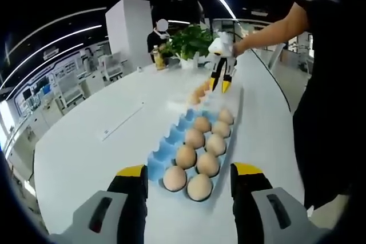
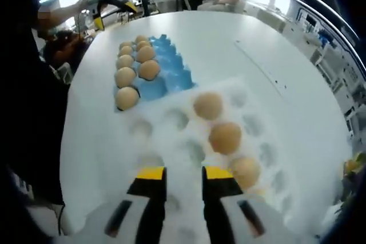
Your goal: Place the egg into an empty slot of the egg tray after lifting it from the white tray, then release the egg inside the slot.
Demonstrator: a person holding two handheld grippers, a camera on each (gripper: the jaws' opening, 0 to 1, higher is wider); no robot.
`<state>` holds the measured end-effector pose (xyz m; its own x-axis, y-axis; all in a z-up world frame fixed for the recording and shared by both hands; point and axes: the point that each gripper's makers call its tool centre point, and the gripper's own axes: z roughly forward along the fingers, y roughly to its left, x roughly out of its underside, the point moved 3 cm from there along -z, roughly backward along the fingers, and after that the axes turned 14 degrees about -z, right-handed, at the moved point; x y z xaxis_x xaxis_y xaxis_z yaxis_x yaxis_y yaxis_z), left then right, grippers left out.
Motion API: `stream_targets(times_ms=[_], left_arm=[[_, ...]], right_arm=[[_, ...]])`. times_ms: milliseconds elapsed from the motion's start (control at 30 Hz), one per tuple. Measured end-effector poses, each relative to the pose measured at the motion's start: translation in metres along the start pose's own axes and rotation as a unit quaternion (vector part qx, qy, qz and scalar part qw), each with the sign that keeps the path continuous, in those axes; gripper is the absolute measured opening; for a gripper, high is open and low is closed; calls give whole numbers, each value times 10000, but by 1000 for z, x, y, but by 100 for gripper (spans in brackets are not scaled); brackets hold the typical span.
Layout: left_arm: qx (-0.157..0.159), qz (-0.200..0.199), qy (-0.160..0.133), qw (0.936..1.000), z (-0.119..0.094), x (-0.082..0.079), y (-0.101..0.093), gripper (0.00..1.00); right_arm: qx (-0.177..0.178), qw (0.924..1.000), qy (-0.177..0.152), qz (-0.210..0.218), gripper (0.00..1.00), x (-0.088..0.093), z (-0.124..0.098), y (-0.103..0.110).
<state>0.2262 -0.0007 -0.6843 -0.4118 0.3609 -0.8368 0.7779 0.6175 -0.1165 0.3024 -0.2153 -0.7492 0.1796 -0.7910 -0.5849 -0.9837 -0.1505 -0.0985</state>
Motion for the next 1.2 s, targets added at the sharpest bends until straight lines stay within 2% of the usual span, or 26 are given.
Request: stream_targets(times_ms=[233, 367, 567, 667, 767, 833, 900, 1000, 1067, 1200], left_arm=[[33, -37, 12, 10000, 2, 1, -1, 59], [35, -5, 56, 10000, 4, 2, -1, 58], [84, 26, 97, 9999, 8, 0, -3, 58], [118, 32, 98, 9999, 10, -1, -4, 58], [148, 53, 116, 9998, 12, -2, -5, 58], [114, 47, 127, 9998, 10, -2, -4, 58], [104, 50, 150, 9998, 10, -3, -5, 58], [75, 63, 166, 9998, 9, -3, -4, 58], [40, 41, 165, 9998, 7, -3, -3, 58], [24, 16, 173, 9998, 7, -3, -3, 58]], right_arm=[[108, 9997, 131, 201, 24, 28, -13, 10], [243, 9986, 256, 383, 24, 51, -30, 14], [549, 9938, 561, 784, 25, 101, -65, 21], [636, 9919, 638, 897, 25, 114, -74, 23], [879, 9843, 1024, 1139, 24, 153, -107, 28], [1053, 9746, 1425, 1366, 25, 189, -134, 30], [1165, 9665, 1801, 1410, 25, 214, -151, 28], [1229, 9649, 1756, 1518, 26, 214, -154, 25], [1034, 9607, 2223, 1303, 27, 225, -158, 29], [776, 9608, 2339, 1267, 26, 228, -149, 29]])
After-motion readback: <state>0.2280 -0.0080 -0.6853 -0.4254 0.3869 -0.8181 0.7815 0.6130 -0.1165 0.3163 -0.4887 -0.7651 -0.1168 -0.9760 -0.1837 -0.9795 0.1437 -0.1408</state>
